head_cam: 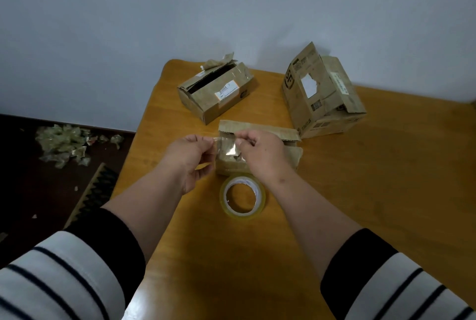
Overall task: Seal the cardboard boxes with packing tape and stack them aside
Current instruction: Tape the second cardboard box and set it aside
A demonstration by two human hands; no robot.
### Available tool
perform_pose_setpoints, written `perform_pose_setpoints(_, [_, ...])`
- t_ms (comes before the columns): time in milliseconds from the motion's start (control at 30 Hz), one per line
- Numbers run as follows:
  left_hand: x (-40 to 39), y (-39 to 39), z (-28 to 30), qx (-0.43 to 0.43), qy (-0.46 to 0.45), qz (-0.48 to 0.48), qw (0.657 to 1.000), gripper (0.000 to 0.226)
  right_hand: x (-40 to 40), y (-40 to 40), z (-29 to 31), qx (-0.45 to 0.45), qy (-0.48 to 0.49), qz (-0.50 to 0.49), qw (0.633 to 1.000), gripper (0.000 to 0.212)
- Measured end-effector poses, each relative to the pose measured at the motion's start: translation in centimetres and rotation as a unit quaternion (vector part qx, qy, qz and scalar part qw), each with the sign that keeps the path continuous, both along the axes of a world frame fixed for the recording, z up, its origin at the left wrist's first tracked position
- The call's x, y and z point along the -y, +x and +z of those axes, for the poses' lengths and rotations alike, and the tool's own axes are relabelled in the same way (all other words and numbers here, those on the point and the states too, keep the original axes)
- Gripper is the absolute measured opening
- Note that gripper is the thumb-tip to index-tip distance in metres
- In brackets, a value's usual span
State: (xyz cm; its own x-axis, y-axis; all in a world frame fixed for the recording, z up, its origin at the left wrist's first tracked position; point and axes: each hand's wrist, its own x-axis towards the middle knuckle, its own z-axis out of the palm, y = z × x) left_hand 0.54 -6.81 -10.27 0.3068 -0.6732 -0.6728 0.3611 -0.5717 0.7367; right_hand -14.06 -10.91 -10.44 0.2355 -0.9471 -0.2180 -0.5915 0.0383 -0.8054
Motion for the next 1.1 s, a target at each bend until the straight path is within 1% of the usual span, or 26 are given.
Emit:
perform_pose_setpoints(67, [0.1, 0.1, -0.1, 0.021, -0.008, -0.006, 1.0, 0.012, 0.1, 0.0, -0.1, -0.032, -0.02, 0.018, 0.999, 0.034])
perform_pose_setpoints(167, [0.1, 0.2, -0.4, 0.036, -0.012, -0.012, 0.999, 0.014, 0.3, 0.0, -0.5, -0.055, -0.003, 0.029, 0.998, 0.058])
perform_pose_setpoints(200, [0.1, 0.2, -0.6, 0.04, -0.015, -0.014, 0.999, 0.014, 0.4, 0.0, -0.7, -0.061, -0.003, 0.027, 0.998, 0.062])
perform_pose_setpoints(333, [0.4, -0.3, -1.2, 0.084, -0.026, -0.05, 0.995, 0.017, 0.8, -0.1, -1.1, -0.069, -0.019, 0.029, 0.997, 0.059])
perform_pose_setpoints(600, [1.0, -0.5, -2.2, 0.155, -0.035, -0.064, 0.985, 0.025, 1.4, 0.3, -1.8, -0.087, -0.011, 0.038, 0.995, 0.056])
perform_pose_setpoints(667, [1.2, -0.5, -2.4, 0.16, -0.029, -0.061, 0.985, 0.024, 1.5, 0.4, -1.8, -0.098, -0.01, 0.042, 0.994, 0.056])
perform_pose_setpoints(767, [1.2, -0.3, -2.5, 0.145, -0.018, -0.046, 0.988, 0.019, 1.5, 0.5, -1.8, -0.123, -0.016, 0.049, 0.991, 0.057])
perform_pose_setpoints(900, [1.1, -0.1, -2.7, 0.134, -0.023, -0.027, 0.99, 0.021, 1.4, 0.6, -2.1, -0.133, -0.035, 0.052, 0.989, 0.061])
perform_pose_setpoints(1100, [1.5, -0.2, -3.2, 0.189, -0.018, -0.054, 0.98, 0.022, 1.0, 0.5, -2.6, -0.157, -0.099, 0.073, 0.98, 0.066])
